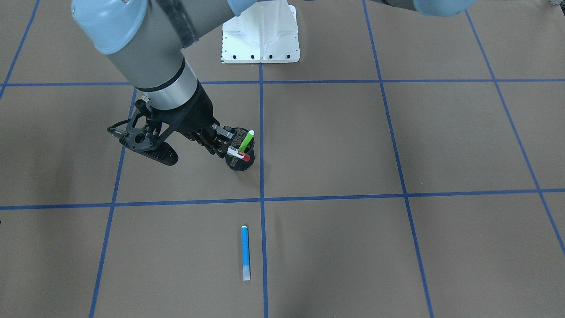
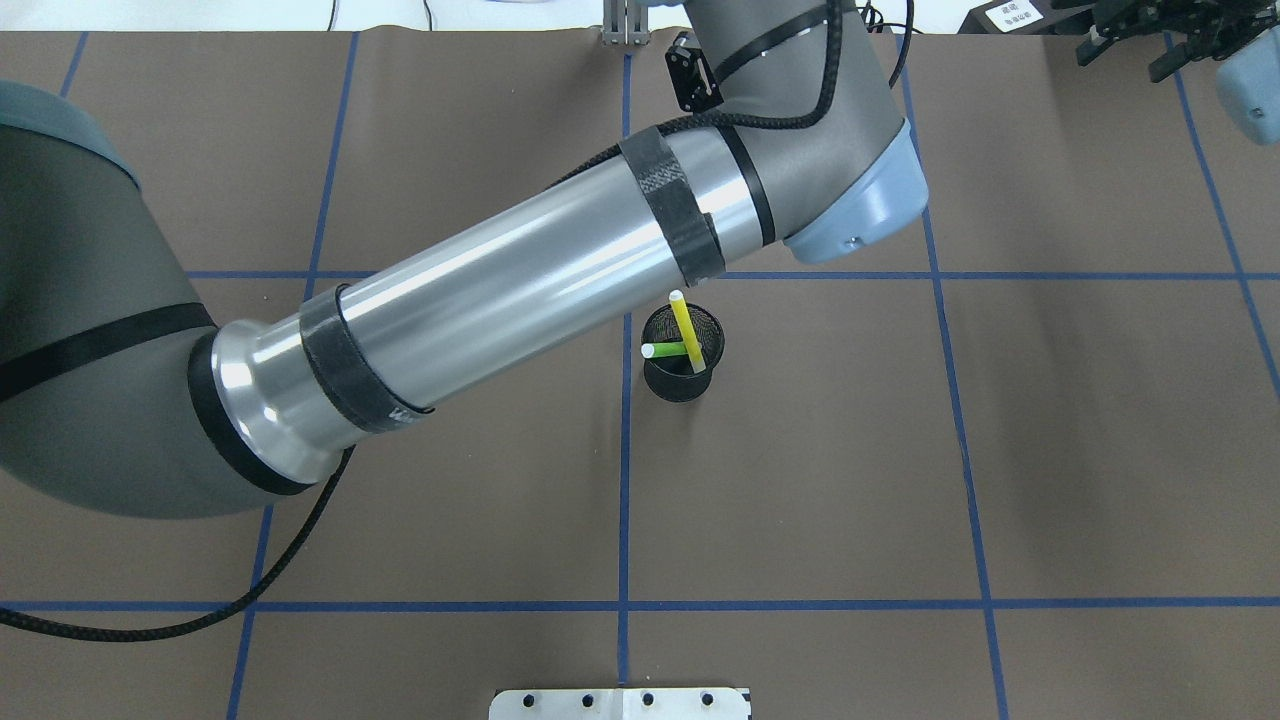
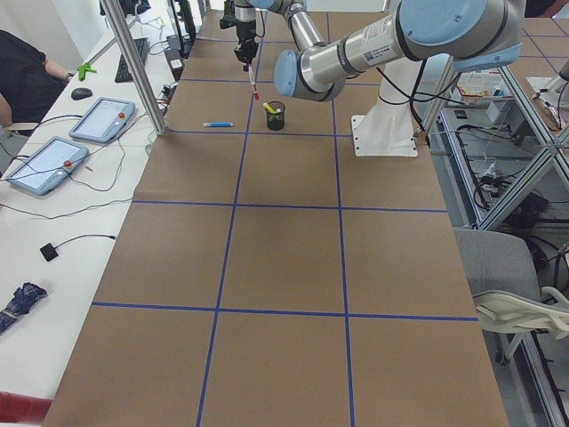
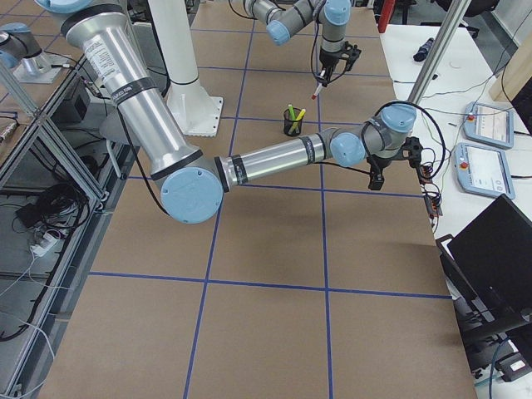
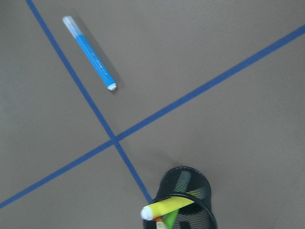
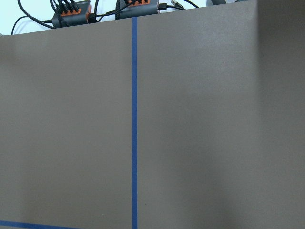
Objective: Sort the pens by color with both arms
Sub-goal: 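Lift the red-capped marker out of the cup with the left gripper, then lower the red-capped marker beside the blue marker and release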
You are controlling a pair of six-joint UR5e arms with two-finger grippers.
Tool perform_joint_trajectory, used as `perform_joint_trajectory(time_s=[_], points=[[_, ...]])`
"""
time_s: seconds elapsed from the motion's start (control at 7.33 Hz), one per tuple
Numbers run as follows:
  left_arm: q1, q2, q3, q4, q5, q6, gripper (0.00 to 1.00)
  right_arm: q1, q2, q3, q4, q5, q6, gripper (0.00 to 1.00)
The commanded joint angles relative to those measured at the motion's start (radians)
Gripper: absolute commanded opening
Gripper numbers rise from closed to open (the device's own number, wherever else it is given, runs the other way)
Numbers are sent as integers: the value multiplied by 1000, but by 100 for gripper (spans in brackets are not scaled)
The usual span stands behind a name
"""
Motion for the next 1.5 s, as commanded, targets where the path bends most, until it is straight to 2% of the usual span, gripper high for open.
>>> perform_joint_trajectory(time_s=[0.0,0.27,0.41,0.68,0.82,0.95,1.09,1.36], points=[[-57,89,-77,-159,5,-146,0,-4,3,6,1,0,7,99],[-52,210,-92,-438,162,-238,0,-4,11,6,-1,-2,7,99],[-52,263,-100,-559,205,-297,0,-4,14,5,-1,-3,7,99],[-45,300,-163,-654,389,-592,0,-4,15,5,-1,-8,7,99],[-41,374,-199,-770,466,-687,0,-3,15,5,1,-11,-1,99],[18,465,-200,-897,638,-781,0,0,17,6,4,-11,-2,99],[70,505,-192,-930,765,-788,0,-1,17,6,4,-12,-1,99],[139,507,-133,-930,979,-911,0,-1,15,8,19,-20,-2,99]])
